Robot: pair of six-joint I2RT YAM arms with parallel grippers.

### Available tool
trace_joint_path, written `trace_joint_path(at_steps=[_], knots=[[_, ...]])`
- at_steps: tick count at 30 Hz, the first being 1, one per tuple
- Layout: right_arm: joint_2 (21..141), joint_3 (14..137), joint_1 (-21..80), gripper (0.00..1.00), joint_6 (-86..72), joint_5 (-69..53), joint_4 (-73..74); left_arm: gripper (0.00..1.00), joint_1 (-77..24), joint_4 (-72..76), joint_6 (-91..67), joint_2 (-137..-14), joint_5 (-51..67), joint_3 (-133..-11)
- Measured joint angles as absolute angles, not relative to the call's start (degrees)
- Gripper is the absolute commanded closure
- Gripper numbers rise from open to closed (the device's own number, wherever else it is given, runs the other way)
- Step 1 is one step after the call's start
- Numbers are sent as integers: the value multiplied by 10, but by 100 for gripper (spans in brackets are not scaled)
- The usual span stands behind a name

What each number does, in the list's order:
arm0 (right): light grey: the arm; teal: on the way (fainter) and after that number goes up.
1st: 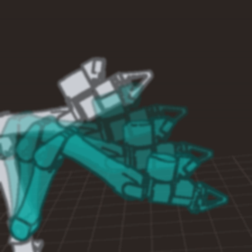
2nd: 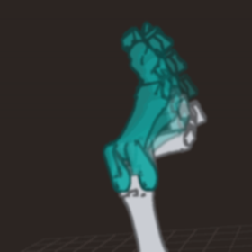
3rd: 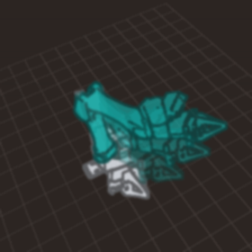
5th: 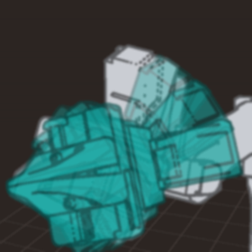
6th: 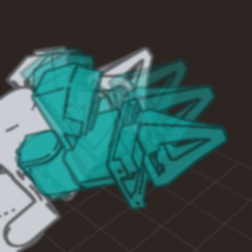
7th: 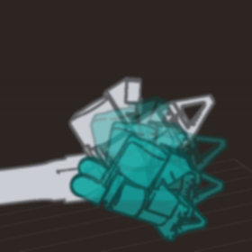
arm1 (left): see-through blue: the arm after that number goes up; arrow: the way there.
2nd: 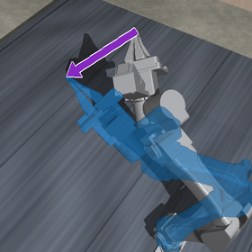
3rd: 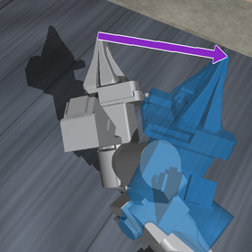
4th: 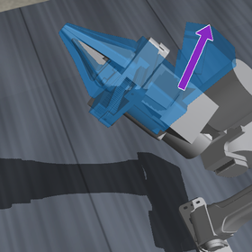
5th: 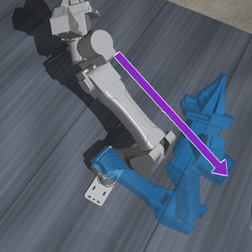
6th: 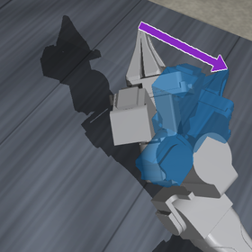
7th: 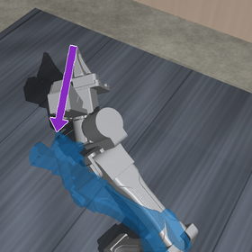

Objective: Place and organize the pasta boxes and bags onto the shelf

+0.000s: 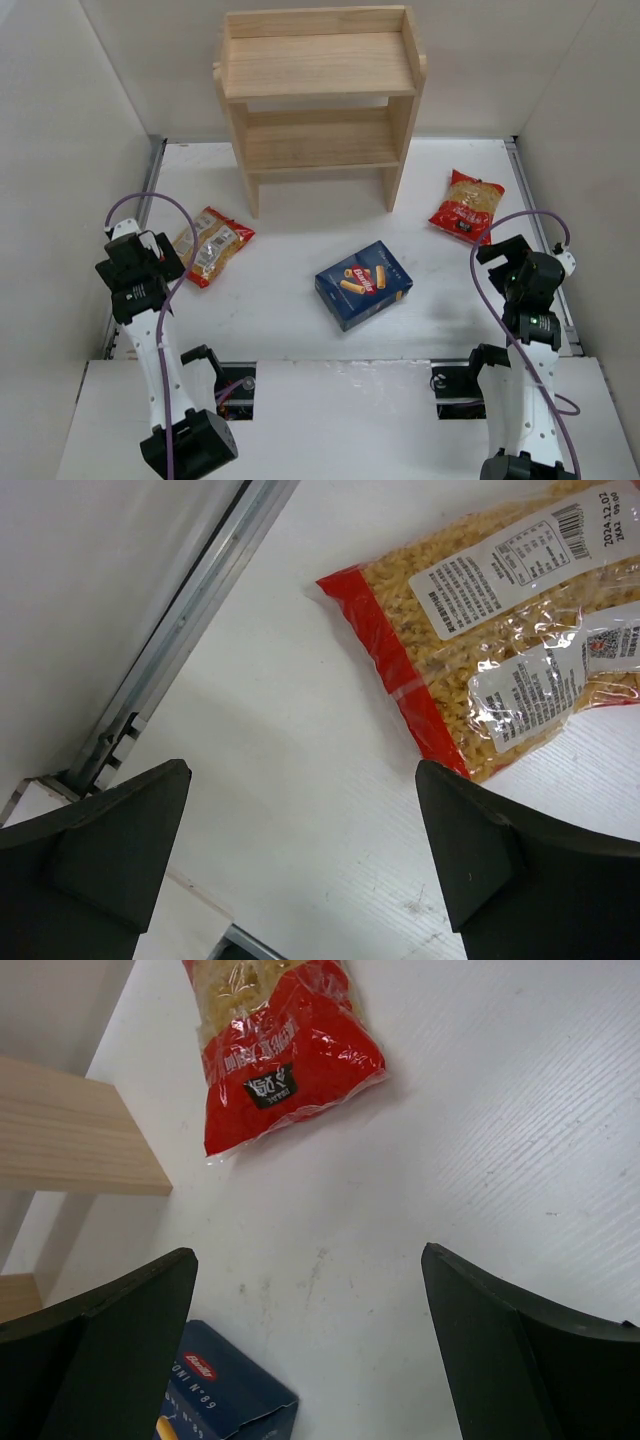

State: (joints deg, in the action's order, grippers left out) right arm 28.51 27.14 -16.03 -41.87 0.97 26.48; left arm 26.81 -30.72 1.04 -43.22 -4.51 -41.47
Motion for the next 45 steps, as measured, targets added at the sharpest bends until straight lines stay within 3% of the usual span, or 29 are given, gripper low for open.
trace_joint_path(at_steps=[7, 17, 22, 27, 34, 36, 38, 39, 41, 43, 45], knots=[[324, 298, -155, 0, -389, 26, 270, 0, 233, -276, 108, -443, -37, -414], [677, 612, -89, 0, -309, 69, 246, 0, 216, -177, 186, -724, -30, -521], [738, 620, -89, 0, -311, 69, 236, 0, 211, -161, 197, -752, 29, -536], [774, 635, -89, 0, -311, 71, 230, 0, 126, -161, 225, -770, 80, -537], [778, 637, -85, 0, -311, 80, 223, 1, 83, -125, 297, -865, 46, -509], [777, 637, -81, 0, -311, 82, 222, 9, 83, -99, 310, -880, 33, -508], [773, 637, -74, 0, -311, 83, 221, 30, 82, -84, 324, -886, 29, -509], [770, 637, -72, 0, -311, 83, 220, 52, 80, -81, 330, -889, 30, -510], [761, 636, -68, 0, -310, 86, 220, 86, 76, -80, 344, -889, 32, -514], [747, 634, -67, 0, -310, 89, 219, 97, 74, -81, 353, -878, 33, -521], [728, 631, -67, 0, -310, 95, 218, 99, 75, -88, 358, -859, 41, -520]])
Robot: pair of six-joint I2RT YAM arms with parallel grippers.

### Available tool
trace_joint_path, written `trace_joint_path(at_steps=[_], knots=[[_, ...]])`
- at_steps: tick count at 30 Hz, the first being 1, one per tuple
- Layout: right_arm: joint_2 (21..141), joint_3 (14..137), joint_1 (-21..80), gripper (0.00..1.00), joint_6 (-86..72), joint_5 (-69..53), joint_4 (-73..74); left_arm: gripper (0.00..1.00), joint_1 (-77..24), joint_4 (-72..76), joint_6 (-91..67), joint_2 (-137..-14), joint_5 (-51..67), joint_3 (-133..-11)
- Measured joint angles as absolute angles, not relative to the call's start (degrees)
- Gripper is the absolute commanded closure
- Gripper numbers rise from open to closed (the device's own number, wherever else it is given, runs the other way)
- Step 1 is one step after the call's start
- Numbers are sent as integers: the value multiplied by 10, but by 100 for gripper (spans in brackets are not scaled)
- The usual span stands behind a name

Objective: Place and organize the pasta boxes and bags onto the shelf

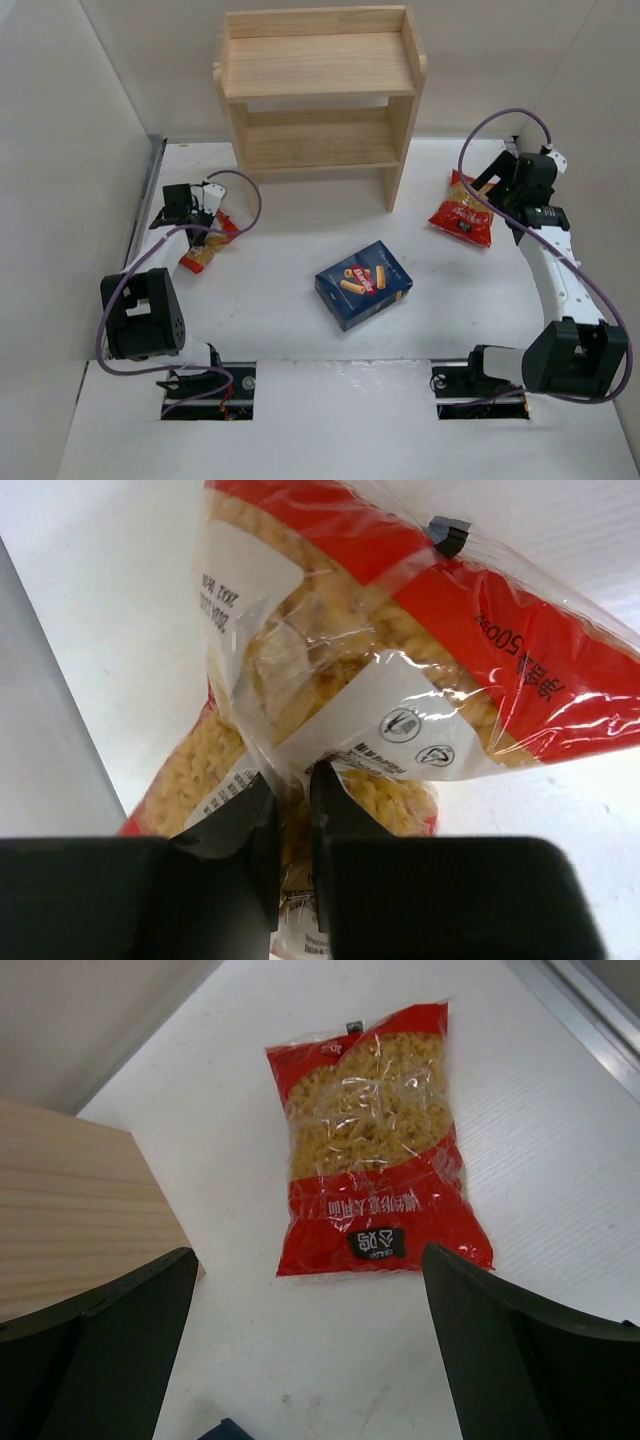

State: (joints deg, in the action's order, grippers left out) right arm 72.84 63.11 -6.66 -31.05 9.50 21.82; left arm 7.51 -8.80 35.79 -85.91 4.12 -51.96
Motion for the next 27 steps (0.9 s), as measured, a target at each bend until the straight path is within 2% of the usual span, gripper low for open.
trace_joint_path(at_steps=[4, 10, 16, 21, 24, 27], knots=[[698, 628, -67, 0, -310, 104, 214, 100, 92, -133, 360, -804, 70, -497], [685, 618, -65, 0, -311, 108, 198, 100, 130, -280, 359, -627, 101, -490], [681, 595, -45, 0, -311, 111, 194, 100, 130, -329, 318, -505, 121, -581], [673, 591, -32, 0, -311, 112, 192, 100, 145, -249, 272, -512, 93, -719], [670, 591, -27, 0, -311, 115, 191, 100, 138, -125, 259, -553, 50, -804], [671, 591, -24, 0, -311, 116, 190, 100, 82, 0, 255, -635, 11, -921]])
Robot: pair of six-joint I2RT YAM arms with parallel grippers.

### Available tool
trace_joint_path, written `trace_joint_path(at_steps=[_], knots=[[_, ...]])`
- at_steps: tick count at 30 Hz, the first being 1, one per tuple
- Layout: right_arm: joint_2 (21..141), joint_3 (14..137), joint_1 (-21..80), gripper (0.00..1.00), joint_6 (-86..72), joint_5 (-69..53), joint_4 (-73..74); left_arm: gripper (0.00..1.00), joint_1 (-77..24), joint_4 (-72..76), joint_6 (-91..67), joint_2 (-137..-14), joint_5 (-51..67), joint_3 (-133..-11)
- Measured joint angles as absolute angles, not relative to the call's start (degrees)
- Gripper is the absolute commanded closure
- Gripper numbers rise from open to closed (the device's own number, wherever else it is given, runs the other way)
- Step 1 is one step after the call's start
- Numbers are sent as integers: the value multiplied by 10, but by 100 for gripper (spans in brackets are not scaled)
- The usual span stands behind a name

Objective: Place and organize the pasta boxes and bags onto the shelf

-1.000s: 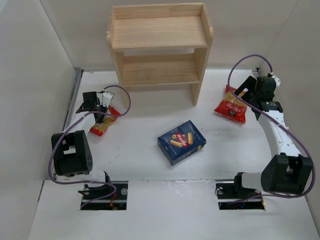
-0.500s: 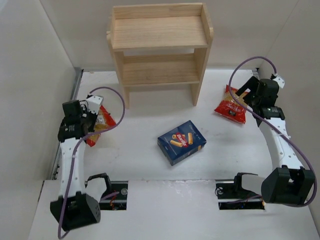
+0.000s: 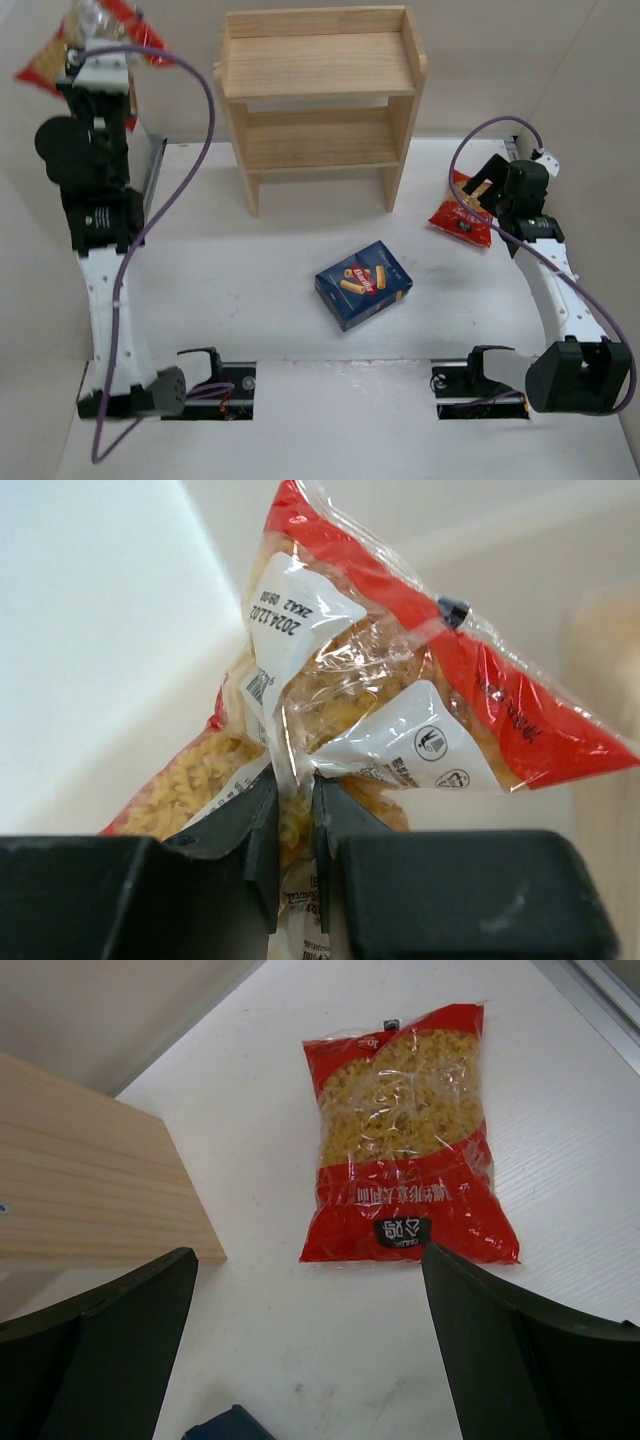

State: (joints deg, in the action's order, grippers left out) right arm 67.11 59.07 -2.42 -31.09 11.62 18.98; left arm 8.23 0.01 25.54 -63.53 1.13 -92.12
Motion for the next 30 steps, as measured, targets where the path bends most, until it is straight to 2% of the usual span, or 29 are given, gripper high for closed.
trace_joint_path(at_steps=[4, 8, 10, 12, 17, 21, 27, 30], knots=[[678, 591, -20, 0, -312, 116, 187, 98, -31, 124, 256, -799, 28, -1135], [690, 590, -14, 0, -313, 117, 187, 97, -114, 161, 267, -1019, 74, -1441], [690, 583, -14, 0, -314, 116, 184, 97, -141, 173, 277, -1103, 94, -1548], [690, 573, -14, 0, -315, 116, 183, 97, -160, 172, 284, -1123, 106, -1541], [693, 559, -14, 0, -317, 116, 184, 96, -181, 150, 295, -1098, 126, -1391], [713, 568, -14, 0, -317, 116, 183, 89, -176, 70, 301, -1100, 127, -1356], [795, 623, -22, 0, -319, 116, 182, 62, -166, 18, 332, -1097, 130, -1350], [848, 663, -30, 0, -324, 116, 180, 52, -168, 19, 344, -1082, 135, -1328]])
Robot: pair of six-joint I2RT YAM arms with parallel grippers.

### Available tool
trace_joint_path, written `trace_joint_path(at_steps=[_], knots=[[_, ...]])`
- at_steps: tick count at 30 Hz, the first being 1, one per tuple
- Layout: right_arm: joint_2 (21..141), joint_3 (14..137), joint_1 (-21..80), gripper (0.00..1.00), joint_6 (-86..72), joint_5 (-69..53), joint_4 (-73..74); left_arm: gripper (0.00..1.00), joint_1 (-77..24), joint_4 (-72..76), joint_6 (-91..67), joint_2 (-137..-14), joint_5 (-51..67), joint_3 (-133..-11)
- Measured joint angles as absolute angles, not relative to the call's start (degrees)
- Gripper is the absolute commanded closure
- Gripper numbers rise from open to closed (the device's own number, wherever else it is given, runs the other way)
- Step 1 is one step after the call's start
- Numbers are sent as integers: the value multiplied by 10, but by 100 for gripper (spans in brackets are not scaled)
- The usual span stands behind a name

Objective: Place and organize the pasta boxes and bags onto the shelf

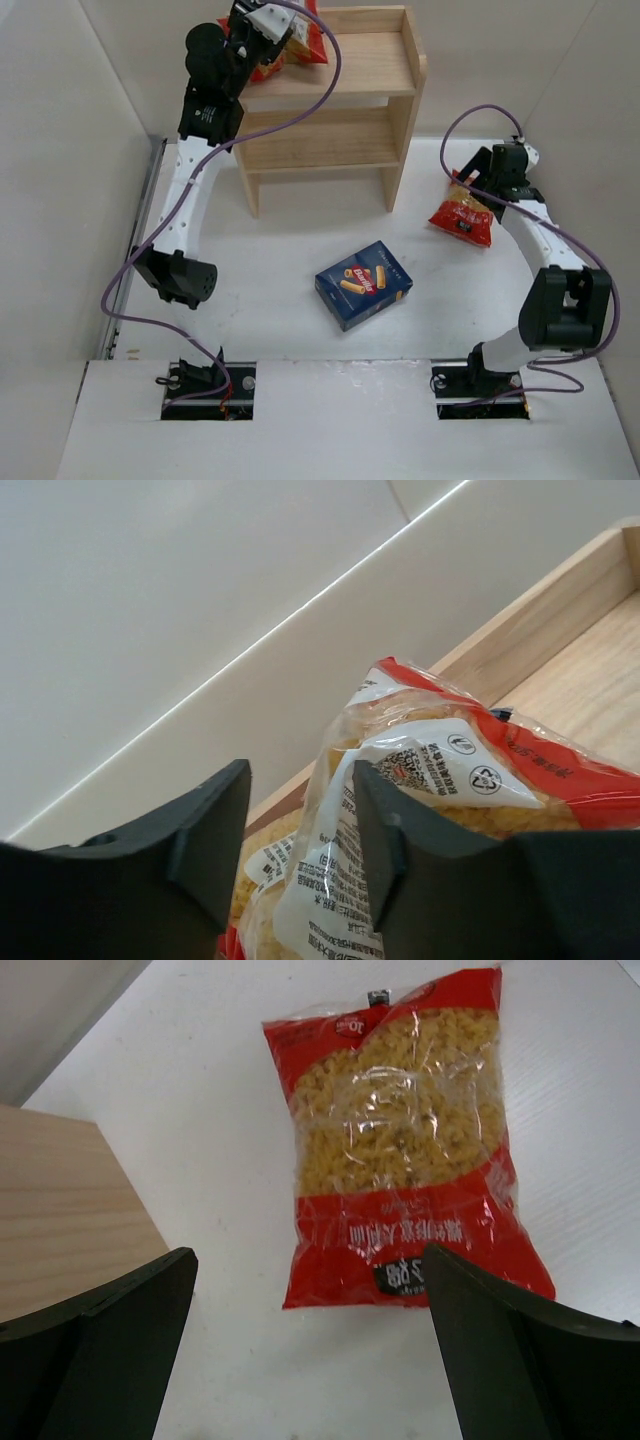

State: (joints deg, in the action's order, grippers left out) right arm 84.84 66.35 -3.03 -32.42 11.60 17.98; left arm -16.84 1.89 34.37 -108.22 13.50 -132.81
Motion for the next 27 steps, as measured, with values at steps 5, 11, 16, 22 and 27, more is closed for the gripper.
trace_joint_path(at_steps=[5, 11, 16, 22, 27], knots=[[949, 734, -34, 0, -331, 117, 175, 36, -168, 25, 358, -1045, 133, -1304], [1078, 830, -45, 0, -334, 157, 210, 31, -163, 45, 370, -980, 109, -1281], [1171, 902, -48, 0, -331, 195, 258, 30, -136, 72, 379, -888, 92, -1209], [1205, 952, -25, 56, -300, 235, 310, 29, -79, 84, 385, -794, 60, -1116], [1187, 943, -18, 100, -296, 240, 310, 29, -43, 88, 384, -754, 33, -1047]])
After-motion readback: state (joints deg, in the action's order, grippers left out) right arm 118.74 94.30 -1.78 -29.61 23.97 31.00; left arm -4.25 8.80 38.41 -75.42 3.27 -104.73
